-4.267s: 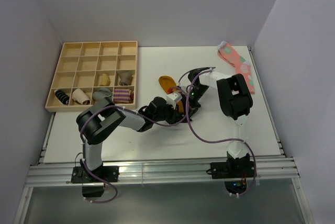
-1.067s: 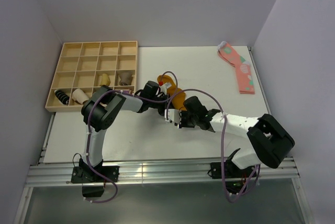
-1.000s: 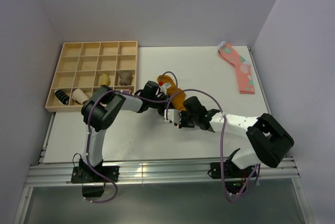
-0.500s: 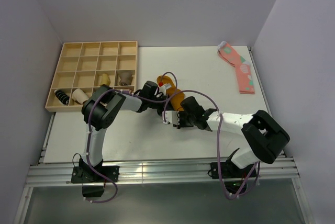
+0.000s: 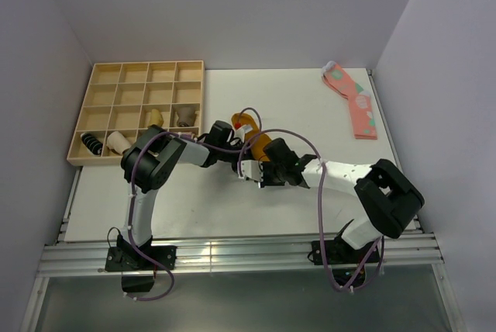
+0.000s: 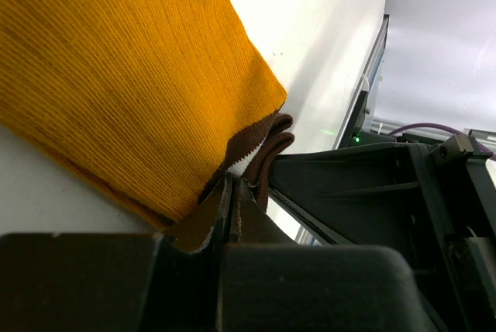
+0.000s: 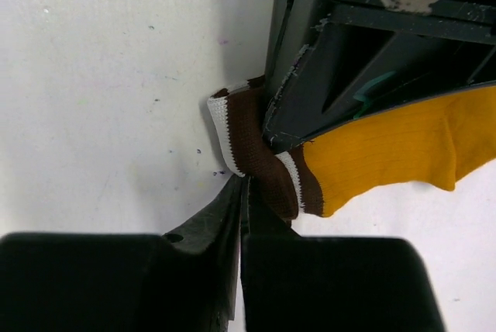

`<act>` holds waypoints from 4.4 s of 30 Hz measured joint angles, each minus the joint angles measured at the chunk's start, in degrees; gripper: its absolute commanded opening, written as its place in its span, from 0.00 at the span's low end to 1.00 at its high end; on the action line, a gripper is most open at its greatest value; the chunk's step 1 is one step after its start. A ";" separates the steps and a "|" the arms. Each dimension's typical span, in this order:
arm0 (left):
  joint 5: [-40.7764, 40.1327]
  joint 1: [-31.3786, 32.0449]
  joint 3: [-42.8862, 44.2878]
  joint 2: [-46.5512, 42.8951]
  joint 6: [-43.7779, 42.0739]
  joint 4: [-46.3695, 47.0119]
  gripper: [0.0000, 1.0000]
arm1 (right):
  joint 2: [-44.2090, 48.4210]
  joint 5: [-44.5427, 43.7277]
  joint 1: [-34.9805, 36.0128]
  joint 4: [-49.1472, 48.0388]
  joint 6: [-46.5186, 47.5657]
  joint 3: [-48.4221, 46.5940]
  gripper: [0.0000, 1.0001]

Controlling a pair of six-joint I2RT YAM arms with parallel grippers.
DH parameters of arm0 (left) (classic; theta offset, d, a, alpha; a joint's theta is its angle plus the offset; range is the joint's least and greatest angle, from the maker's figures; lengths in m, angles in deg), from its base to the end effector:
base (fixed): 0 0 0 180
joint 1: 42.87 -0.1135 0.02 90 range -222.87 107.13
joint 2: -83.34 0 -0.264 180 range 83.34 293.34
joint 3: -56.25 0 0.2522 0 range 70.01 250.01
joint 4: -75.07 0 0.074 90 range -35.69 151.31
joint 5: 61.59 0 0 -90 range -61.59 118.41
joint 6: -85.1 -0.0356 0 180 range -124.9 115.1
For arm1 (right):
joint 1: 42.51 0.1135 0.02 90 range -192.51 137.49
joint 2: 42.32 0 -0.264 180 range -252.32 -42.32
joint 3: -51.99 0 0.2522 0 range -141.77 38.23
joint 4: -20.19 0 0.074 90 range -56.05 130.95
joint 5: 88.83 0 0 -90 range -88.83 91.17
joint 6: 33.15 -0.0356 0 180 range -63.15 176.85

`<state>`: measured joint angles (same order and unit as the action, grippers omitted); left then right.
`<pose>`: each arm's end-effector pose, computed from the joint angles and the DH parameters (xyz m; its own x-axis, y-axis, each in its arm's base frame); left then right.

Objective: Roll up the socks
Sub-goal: Roll the sock at the center of the board.

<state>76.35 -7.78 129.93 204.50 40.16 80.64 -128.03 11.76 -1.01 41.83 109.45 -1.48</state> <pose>0.3120 -0.2515 0.0882 -0.9787 0.1081 -0.1746 0.2045 0.4346 -0.8771 0.2037 0.1890 0.1542 0.2144 -0.8529 -0.4760 -0.9255 -0.0217 -0.3781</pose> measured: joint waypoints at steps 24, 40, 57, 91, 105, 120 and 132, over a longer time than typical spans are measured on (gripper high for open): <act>-18.62 3.04 -10.95 -11.50 3.30 3.10 0.33 | -15.06 20.28 -7.43 32.72 -5.38 -24.20 0.00; -35.93 6.43 -17.46 -17.00 5.68 10.40 0.47 | -30.25 30.40 -15.06 49.24 -3.74 -40.61 0.00; -54.99 12.04 -27.26 -22.88 -0.59 18.38 0.48 | -31.01 26.86 -15.15 54.12 -4.35 -40.09 0.00; -56.98 18.14 -16.00 -18.75 -7.06 8.66 0.23 | -17.79 19.04 -17.33 34.86 -21.66 -32.46 0.10; -50.34 18.14 -19.63 -17.05 -6.43 17.46 0.24 | -13.88 26.36 -24.79 42.38 -8.72 -28.28 0.22; -46.90 16.06 -16.39 -13.51 -4.72 17.49 0.24 | -14.19 27.74 -24.87 47.82 3.02 -24.37 0.46; -38.56 9.01 -16.39 -12.57 -3.45 18.32 0.22 | -14.16 26.27 -24.59 40.87 -1.03 -24.11 0.29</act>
<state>37.79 1.23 113.54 191.93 36.70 98.96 -142.20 38.03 -25.60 82.70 108.42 -25.58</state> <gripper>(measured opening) 0.224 0.346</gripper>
